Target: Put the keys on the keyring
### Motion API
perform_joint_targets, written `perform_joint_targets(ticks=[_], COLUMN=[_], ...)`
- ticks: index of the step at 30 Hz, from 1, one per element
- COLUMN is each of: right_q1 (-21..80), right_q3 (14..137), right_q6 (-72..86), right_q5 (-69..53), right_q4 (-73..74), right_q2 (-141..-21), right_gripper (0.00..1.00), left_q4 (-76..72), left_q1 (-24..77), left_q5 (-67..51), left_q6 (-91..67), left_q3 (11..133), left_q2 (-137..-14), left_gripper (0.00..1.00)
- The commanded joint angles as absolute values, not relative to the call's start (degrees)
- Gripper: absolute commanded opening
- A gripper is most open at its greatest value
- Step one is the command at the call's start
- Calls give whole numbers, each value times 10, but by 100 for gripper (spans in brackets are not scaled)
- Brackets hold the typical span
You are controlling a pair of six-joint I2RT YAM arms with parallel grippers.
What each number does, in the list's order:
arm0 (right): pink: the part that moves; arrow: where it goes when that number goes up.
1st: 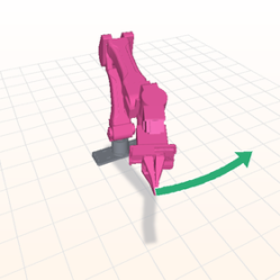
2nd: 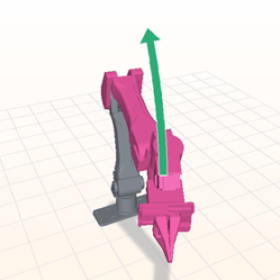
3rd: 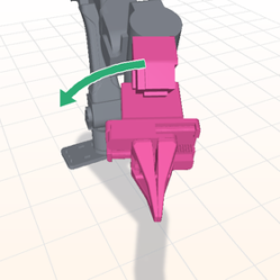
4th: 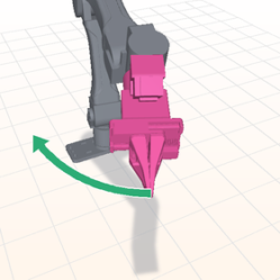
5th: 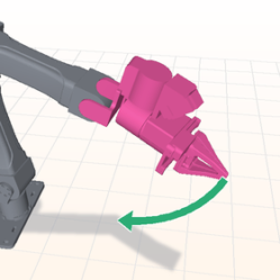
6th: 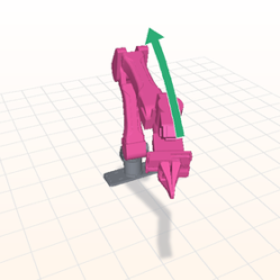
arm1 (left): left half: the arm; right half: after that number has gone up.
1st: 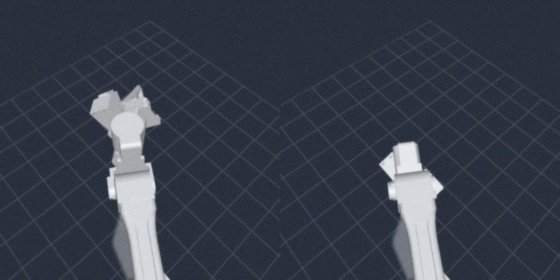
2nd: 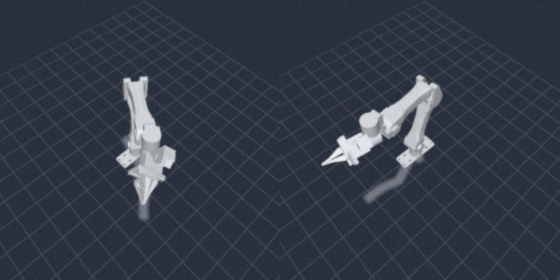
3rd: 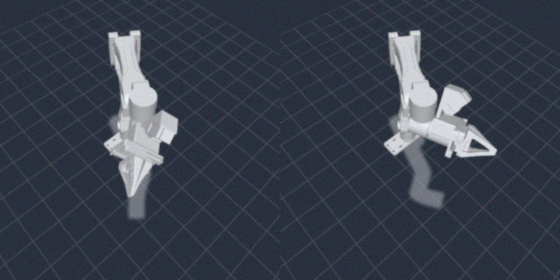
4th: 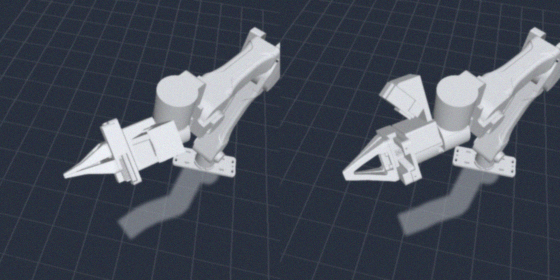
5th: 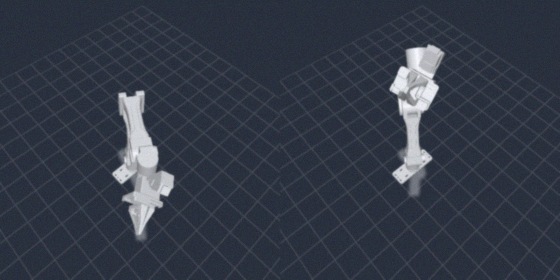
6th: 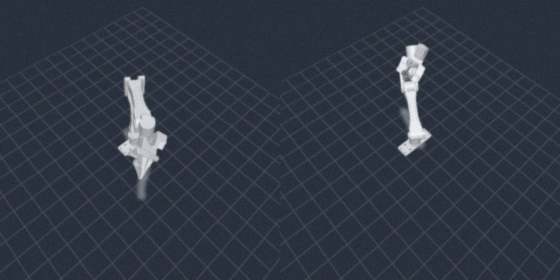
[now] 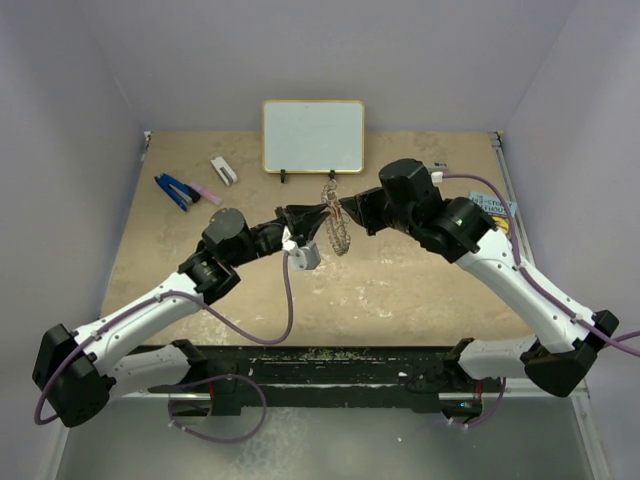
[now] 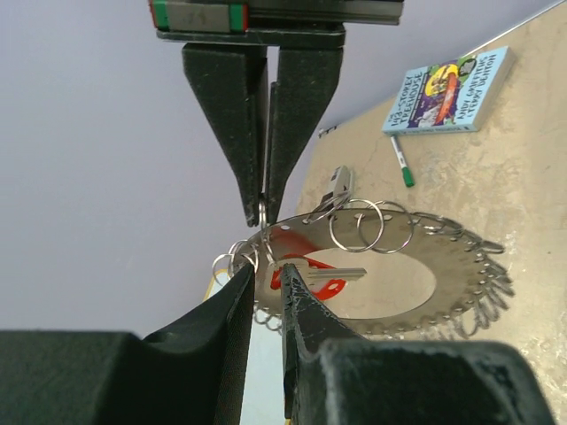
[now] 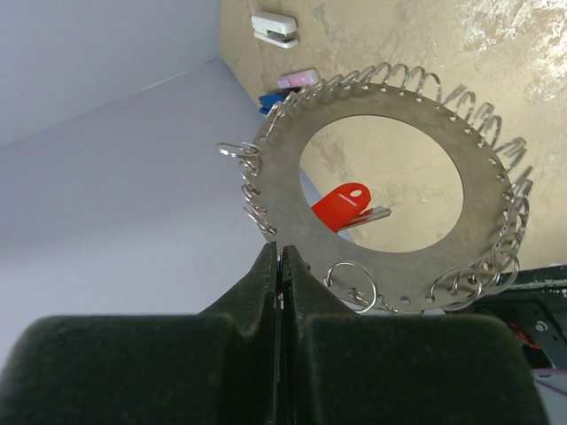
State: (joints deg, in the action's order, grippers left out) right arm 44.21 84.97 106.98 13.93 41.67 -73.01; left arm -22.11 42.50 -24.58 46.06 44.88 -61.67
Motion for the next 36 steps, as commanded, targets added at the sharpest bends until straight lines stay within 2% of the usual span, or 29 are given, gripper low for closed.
perform_joint_targets(ticks=[1,10,16,22,36], right_q1=[442,442,440,440,440], right_q3=[854,763,722,713,725], right_q6=[1075,1043,1055,1063,1055], right_q5=[149,133,97,67,66], right_q4=[386,270,231,218,209], right_q2=[-721,-663,-645,-651,-672], right_gripper=[0,0,0,0,0], left_q4=[-213,-295,-350,-307,-297], left_q1=[425,424,424,424,425], left_q5=[-278,-256,-260,-317,-312], left_q6=[444,366,374,388,396], left_q3=[479,452,412,399,397], left_q2=[-610,-589,-585,-569,-574], left_gripper=[22,26,27,27,27])
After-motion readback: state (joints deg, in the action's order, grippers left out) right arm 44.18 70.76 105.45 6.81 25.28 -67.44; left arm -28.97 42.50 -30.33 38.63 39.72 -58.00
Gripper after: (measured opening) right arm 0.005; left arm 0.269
